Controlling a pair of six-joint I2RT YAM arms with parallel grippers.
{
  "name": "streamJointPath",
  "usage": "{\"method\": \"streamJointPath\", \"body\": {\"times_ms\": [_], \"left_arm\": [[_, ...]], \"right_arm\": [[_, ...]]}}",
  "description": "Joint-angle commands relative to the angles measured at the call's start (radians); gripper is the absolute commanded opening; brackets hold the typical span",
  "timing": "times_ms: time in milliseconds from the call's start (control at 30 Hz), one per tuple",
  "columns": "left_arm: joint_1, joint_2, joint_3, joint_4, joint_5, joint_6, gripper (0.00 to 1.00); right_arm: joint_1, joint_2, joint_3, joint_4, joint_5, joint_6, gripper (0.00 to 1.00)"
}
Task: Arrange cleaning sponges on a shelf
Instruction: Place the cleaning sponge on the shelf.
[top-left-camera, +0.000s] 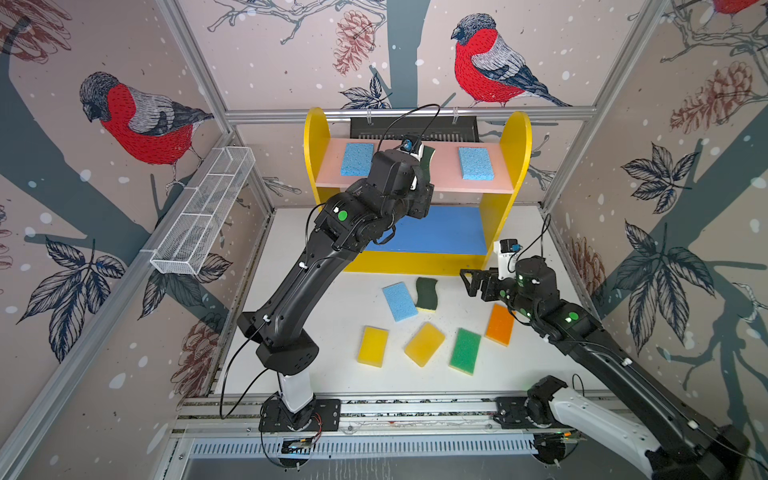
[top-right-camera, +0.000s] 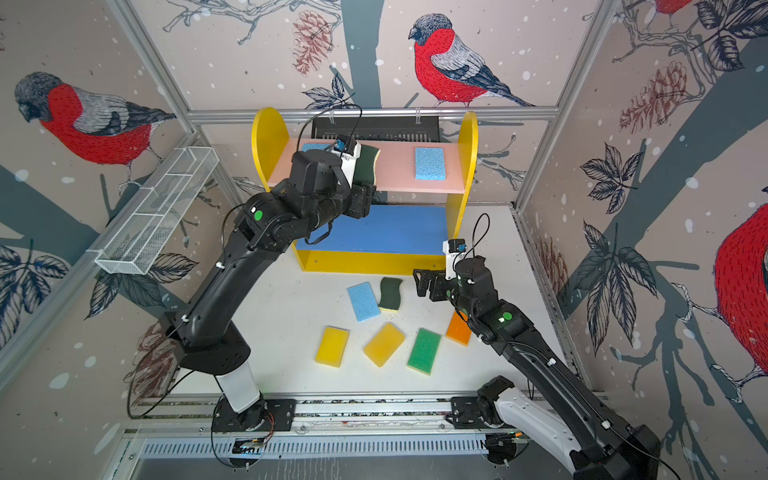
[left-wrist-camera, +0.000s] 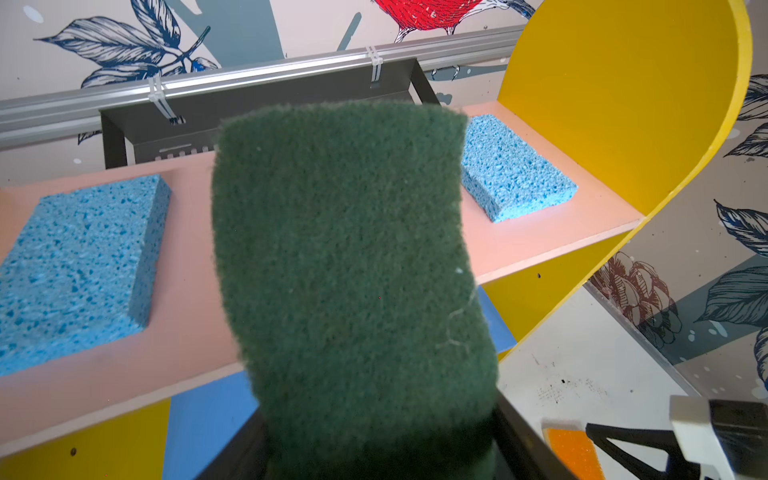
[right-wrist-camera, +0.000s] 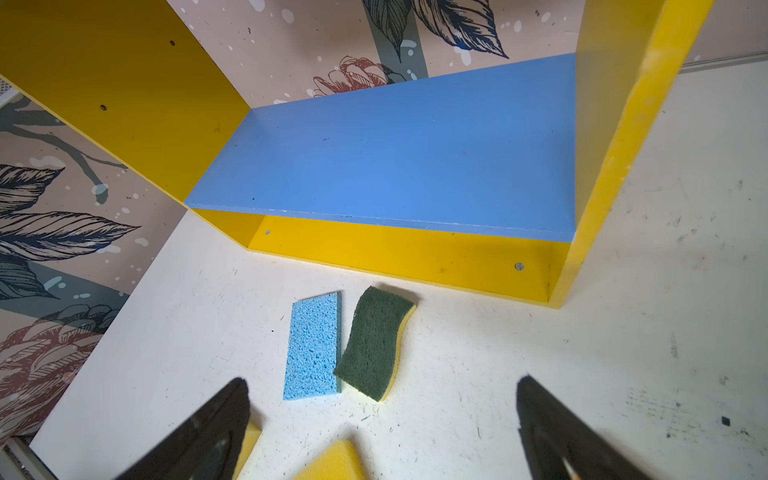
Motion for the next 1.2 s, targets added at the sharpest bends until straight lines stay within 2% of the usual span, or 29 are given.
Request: {"method": "streamJointPath", "body": {"times_ms": [0, 267, 733, 1167], "left_arm": [[0.022, 0.031, 0.021, 0.09, 0.016, 0.035, 0.66], [0.085, 0.079, 0.021, 0.171, 0.057, -0.015, 0.67], [0.086, 0.153, 0.029, 0.265, 0.051, -0.061, 0.67], [0.086, 0.205, 0.046, 0.261, 0.01, -0.075, 0.68]], "right_arm": [[0.001, -0.004, 0.006, 0.001, -0.001, -0.025, 1.0], [0.0, 0.026, 0.02, 0.003, 0.001, -0.049, 1.0], [0.0, 0.003, -0.002, 0.003, 0.016, -0.063, 1.0], [0.0, 0.004, -0.008, 0.01, 0.01, -0.069, 1.0]]}}
